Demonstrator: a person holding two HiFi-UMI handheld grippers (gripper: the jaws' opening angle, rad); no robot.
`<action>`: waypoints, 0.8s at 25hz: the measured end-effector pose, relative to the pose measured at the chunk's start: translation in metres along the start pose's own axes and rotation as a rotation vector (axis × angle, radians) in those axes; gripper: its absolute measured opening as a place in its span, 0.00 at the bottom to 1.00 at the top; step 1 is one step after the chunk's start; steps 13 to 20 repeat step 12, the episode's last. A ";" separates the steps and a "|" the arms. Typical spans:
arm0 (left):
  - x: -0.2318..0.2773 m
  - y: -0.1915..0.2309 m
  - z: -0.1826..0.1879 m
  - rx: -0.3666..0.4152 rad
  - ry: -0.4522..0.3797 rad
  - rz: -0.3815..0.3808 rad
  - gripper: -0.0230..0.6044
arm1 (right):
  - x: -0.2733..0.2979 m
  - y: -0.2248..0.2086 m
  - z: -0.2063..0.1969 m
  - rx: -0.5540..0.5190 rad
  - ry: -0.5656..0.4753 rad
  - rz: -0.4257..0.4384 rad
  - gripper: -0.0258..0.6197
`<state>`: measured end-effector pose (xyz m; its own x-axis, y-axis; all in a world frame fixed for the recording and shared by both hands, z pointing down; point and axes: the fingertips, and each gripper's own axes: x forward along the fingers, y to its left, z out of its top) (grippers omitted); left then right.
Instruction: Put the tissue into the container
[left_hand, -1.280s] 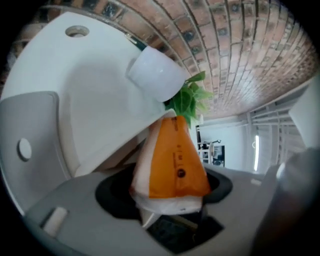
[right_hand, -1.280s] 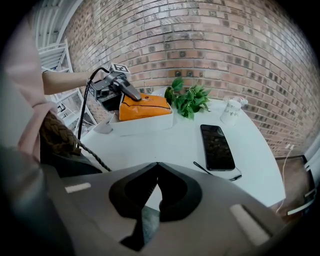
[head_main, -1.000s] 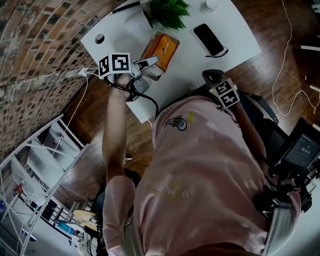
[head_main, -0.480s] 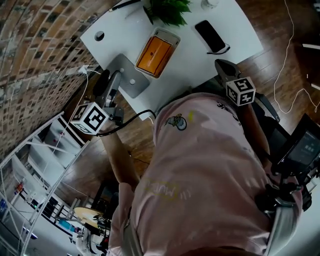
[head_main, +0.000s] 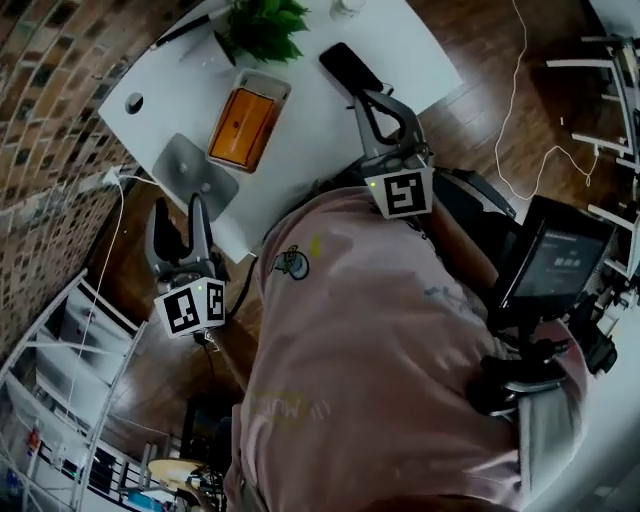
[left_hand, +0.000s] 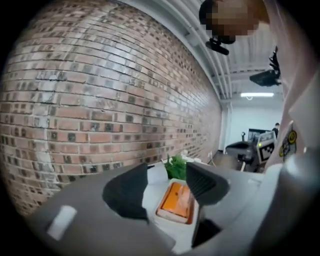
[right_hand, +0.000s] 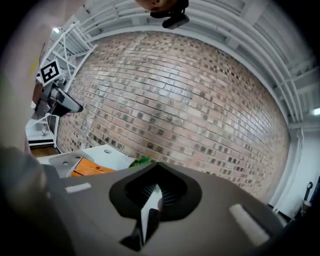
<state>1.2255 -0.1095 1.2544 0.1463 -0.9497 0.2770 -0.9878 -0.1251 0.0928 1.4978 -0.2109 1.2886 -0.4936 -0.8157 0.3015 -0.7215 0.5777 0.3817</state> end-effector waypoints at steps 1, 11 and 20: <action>0.005 -0.007 -0.004 -0.013 0.000 -0.017 0.43 | 0.001 0.001 -0.001 0.020 -0.001 -0.006 0.04; 0.032 -0.055 -0.005 -0.058 -0.032 -0.140 0.40 | 0.001 -0.009 -0.005 0.052 -0.051 0.009 0.04; 0.035 -0.058 -0.008 -0.048 -0.017 -0.145 0.40 | 0.000 -0.010 -0.006 0.038 -0.049 0.014 0.04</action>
